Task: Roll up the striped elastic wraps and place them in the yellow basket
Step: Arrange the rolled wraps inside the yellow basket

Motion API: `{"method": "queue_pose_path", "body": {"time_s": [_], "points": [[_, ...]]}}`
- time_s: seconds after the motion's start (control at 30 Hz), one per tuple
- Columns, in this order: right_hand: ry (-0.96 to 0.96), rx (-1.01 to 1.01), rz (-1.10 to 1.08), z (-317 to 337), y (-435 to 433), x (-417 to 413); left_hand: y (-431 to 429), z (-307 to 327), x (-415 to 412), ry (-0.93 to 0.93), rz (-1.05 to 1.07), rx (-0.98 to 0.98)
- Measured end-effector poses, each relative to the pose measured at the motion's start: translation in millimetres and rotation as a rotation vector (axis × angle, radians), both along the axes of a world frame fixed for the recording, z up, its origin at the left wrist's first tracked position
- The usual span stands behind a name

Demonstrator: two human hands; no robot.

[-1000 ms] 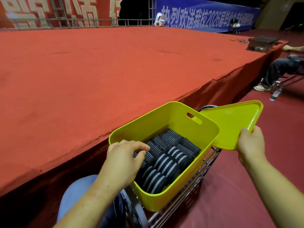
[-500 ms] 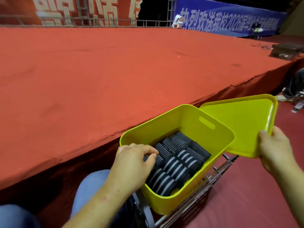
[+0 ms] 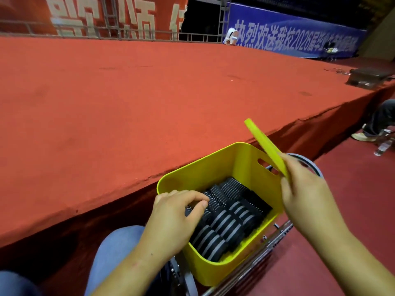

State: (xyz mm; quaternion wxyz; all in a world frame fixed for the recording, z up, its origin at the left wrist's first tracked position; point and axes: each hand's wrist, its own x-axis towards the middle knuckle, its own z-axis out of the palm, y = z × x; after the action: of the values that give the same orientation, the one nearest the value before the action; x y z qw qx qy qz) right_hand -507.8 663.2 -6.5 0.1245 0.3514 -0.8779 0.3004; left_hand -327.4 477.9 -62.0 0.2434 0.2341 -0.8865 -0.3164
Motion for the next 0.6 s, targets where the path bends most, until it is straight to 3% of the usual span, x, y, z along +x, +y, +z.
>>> {"method": "queue_pose_path", "body": {"time_s": [0.1, 0.23, 0.33, 0.43, 0.6], "points": [[0.01, 0.051, 0.046, -13, -12, 19, -2, 2, 3, 0.0, -0.008, 0.095], [0.095, 0.119, 0.134, -25, -31, 47, -2, 24, -2, 0.158, -0.031, 0.453], [0.13, 0.232, 0.117, -27, -46, 67, -8, 36, -11, 0.209, -0.018, 0.607], [0.08, 0.346, 0.099, -31, -59, 84, -9, 40, -15, 0.194, 0.004, 0.654], [0.109, 0.347, 0.129, -49, -59, 93, -9, 35, -16, 0.166, 0.067, 0.551]]}}
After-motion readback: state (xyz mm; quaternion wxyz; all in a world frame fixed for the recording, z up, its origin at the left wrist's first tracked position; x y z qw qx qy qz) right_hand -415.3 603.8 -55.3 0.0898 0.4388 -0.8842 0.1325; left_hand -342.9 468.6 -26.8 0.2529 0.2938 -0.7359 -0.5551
